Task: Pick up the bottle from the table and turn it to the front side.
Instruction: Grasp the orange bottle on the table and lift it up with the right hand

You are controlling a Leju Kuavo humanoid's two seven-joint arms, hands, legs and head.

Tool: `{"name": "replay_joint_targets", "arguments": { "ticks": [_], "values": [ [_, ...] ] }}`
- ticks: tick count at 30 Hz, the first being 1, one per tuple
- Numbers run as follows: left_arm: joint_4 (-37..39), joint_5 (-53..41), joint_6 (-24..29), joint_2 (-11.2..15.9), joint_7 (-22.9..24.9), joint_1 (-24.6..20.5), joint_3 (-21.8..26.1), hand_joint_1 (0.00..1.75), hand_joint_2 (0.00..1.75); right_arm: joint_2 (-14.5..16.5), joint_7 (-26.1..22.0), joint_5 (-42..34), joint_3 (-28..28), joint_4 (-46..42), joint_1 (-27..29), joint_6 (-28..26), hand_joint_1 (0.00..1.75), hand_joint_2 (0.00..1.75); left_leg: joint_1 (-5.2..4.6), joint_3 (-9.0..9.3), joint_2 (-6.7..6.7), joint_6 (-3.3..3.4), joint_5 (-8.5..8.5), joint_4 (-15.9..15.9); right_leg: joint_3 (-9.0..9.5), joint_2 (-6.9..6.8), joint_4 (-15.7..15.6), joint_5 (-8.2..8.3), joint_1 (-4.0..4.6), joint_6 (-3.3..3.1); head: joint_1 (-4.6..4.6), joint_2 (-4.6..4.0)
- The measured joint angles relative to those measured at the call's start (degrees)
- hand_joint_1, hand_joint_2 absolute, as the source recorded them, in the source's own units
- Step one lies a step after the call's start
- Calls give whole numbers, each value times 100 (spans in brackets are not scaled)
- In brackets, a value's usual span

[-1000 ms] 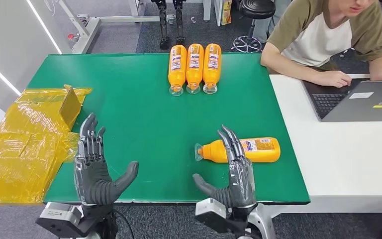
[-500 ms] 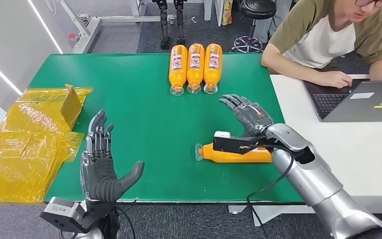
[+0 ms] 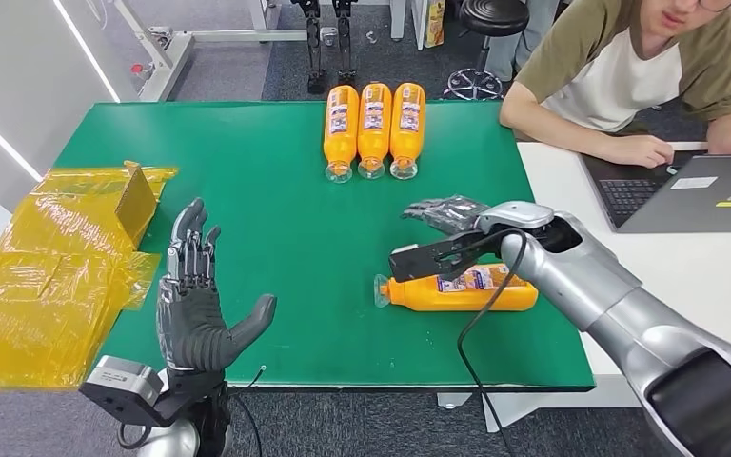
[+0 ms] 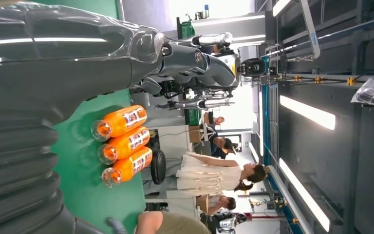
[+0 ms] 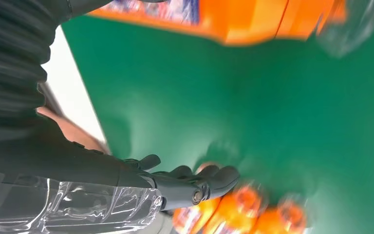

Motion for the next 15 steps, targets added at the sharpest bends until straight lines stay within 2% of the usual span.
{"name": "replay_joint_targets", "arguments": {
  "ticks": [9,15],
  "values": [
    [30,28,36,2,52,-35,0,0,175,-47,219,-159,642,427,-22,-117,0,175,-1,-2,-8,2,-2,1,-1,-7,-8,-2,-1,3,1,0],
    [92,56,77,-4,81,-64,-1,0,175,-456,442,-226,917,471,144,-116,0,175,-2,-5,-17,3,-2,4,1,-16,-9,-2,-2,4,1,0]
  ]
}}
